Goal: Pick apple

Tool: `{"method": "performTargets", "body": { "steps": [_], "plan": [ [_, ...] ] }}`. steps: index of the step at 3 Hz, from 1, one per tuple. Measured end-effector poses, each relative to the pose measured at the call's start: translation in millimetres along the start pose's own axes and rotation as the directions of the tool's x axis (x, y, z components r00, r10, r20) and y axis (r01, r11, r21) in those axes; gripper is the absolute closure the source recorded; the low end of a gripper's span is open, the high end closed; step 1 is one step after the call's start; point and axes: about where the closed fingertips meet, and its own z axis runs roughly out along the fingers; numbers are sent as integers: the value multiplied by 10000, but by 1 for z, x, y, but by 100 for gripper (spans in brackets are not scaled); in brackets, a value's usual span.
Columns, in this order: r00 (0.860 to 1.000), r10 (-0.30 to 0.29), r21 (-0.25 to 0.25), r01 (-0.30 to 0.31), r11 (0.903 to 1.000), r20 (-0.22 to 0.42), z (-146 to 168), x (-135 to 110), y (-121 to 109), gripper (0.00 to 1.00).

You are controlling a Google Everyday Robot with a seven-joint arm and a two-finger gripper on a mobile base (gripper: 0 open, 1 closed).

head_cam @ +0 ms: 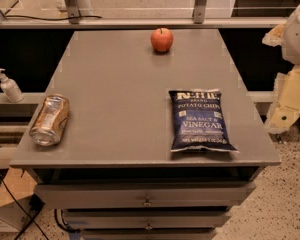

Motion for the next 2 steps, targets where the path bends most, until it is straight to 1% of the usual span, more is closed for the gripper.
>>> {"method": "performTargets", "body": {
  "steps": [1, 2],
  "plan": [
    [10000, 0, 0, 0, 10000, 0, 0, 0, 0, 0],
    [9995, 0, 174, -5, 9998, 306, -1, -4, -3, 0]
  ]
}}
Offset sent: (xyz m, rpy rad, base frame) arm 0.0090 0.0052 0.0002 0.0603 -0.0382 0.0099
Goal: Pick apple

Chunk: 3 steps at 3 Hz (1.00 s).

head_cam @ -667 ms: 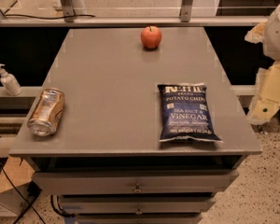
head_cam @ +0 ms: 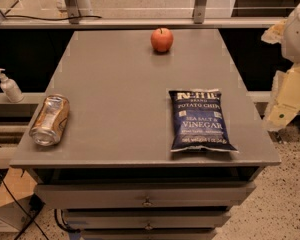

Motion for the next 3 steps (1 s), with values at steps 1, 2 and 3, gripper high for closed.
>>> {"method": "performTargets", "body": {
  "steps": [1, 2, 3],
  "plan": [
    [9955, 444, 93, -453, 9989, 837, 11, 2, -9, 0],
    [9792, 922, 228, -979, 9949, 1809, 25, -1, -24, 0],
    [9584, 1231, 345, -1364, 9900, 2576, 40, -8, -45, 0]
  ]
}}
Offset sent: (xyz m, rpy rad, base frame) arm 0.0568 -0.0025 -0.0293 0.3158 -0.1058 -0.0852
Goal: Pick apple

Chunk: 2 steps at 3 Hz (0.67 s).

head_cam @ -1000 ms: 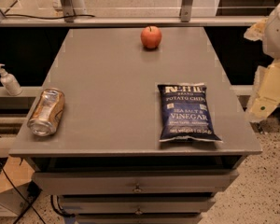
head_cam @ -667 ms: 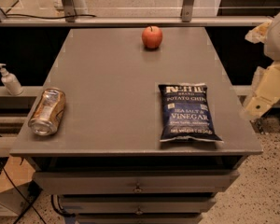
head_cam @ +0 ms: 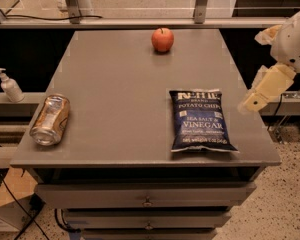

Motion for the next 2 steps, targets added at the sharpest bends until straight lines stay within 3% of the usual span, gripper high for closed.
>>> {"method": "performTargets", "body": {
  "steps": [1, 2],
  "plan": [
    [9914, 540, 72, -552, 9984, 1192, 36, -10, -33, 0],
    [9899, 586, 74, -601, 9982, 1287, 38, -11, -36, 0]
  ]
}}
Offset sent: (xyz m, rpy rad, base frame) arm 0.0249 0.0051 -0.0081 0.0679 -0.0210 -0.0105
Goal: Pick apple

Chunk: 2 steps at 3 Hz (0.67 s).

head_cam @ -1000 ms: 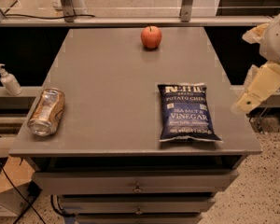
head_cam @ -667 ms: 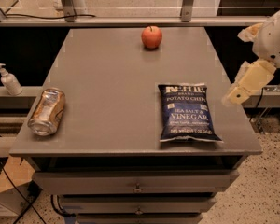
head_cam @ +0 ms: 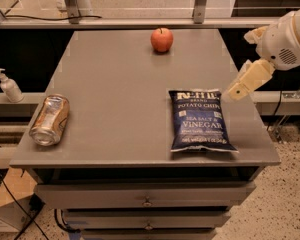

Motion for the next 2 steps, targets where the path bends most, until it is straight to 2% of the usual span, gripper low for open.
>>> {"method": "performTargets", "body": {
  "steps": [1, 2],
  "plan": [
    [9996, 77, 279, -85, 9996, 274, 7, -11, -5, 0],
    [9955, 185, 591, -240, 9980, 925, 26, -36, -26, 0]
  ]
}}
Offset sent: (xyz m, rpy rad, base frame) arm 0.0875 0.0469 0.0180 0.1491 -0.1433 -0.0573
